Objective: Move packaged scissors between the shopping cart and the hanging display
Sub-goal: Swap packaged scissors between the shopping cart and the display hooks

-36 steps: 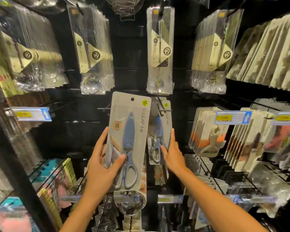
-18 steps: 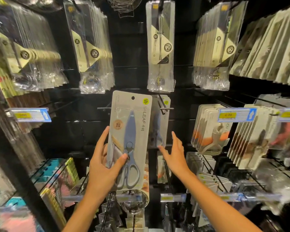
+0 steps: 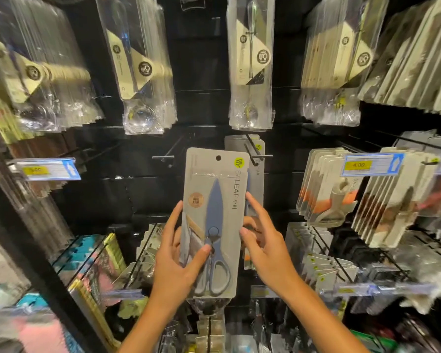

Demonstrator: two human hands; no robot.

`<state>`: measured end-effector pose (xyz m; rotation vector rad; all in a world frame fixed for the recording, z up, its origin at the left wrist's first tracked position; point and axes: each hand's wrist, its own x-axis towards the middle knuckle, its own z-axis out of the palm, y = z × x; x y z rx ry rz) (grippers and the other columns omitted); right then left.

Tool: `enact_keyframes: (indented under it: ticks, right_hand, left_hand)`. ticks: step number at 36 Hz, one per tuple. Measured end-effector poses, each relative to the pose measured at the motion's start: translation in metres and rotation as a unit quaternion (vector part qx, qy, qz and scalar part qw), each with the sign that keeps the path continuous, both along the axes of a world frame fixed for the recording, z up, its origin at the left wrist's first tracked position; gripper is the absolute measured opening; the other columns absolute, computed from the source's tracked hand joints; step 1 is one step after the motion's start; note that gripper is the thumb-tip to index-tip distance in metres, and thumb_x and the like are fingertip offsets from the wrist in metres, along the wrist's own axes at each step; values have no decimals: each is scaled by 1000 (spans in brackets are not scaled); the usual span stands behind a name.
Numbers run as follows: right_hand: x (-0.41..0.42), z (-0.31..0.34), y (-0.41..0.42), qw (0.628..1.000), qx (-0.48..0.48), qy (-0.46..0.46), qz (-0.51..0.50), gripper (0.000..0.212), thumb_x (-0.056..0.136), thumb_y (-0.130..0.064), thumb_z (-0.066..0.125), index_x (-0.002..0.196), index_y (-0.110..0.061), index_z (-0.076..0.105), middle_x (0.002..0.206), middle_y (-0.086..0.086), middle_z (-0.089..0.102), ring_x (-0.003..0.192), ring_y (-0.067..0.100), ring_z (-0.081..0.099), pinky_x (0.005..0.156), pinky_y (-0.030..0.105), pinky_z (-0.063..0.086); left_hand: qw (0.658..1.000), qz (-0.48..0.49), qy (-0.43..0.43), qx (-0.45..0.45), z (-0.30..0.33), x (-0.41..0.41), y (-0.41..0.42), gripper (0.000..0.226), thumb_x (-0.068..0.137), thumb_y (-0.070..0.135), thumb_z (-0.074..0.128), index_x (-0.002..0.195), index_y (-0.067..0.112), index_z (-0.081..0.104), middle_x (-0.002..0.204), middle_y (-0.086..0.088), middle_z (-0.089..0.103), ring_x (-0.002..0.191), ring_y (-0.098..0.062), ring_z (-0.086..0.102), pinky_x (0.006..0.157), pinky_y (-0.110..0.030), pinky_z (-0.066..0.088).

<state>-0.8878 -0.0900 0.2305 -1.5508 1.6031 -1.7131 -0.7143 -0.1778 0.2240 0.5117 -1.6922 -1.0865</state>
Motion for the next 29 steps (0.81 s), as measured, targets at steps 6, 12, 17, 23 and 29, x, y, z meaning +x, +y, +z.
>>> enact_keyframes:
  ticks: [6, 12, 17, 23, 29]
  right_hand:
    - [2, -10, 8, 999, 28, -6, -25, 64, 104, -8, 49, 155, -40, 26, 121, -12, 69, 110, 15, 69, 93, 33, 59]
    - [-4, -9, 15, 998, 32, 1, -62, 64, 104, -7, 50, 155, -38, 26, 118, -22, 69, 105, 6, 70, 85, 20, 57]
    - [-16, -8, 25, 995, 12, -18, -95, 65, 103, -5, 51, 152, -41, 29, 111, -9, 72, 103, 12, 71, 80, 22, 59]
    - [-33, -8, 37, 993, 2, -30, -115, 64, 103, -6, 51, 153, -40, 30, 110, -7, 73, 104, 12, 71, 86, 30, 60]
    - [-42, -3, 41, 995, -1, -9, -104, 63, 102, -4, 51, 154, -36, 32, 111, -9, 73, 104, 10, 70, 85, 18, 55]
  left_hand:
    - [999, -17, -47, 3, -12, 1, -5, 91, 85, 22, 79, 153, 48, 24, 155, 15, 40, 139, -16, 47, 107, -50, 49]
    - [996, -56, -64, 11, -11, -8, -4, 94, 85, 16, 77, 152, 51, 21, 154, 11, 44, 136, -13, 51, 103, -35, 52]
    - [991, -96, -91, 9, -4, -24, -1, 98, 86, 10, 77, 154, 49, 18, 151, 20, 45, 134, -7, 52, 102, -35, 53]
    - [985, -117, -126, 2, 4, -40, 3, 101, 82, 27, 81, 151, 58, 15, 152, 20, 43, 133, -4, 51, 105, -43, 51]
    - [985, -118, -123, 3, 3, -48, 8, 103, 81, 26, 81, 149, 62, 12, 148, 16, 50, 126, -4, 58, 101, -39, 54]
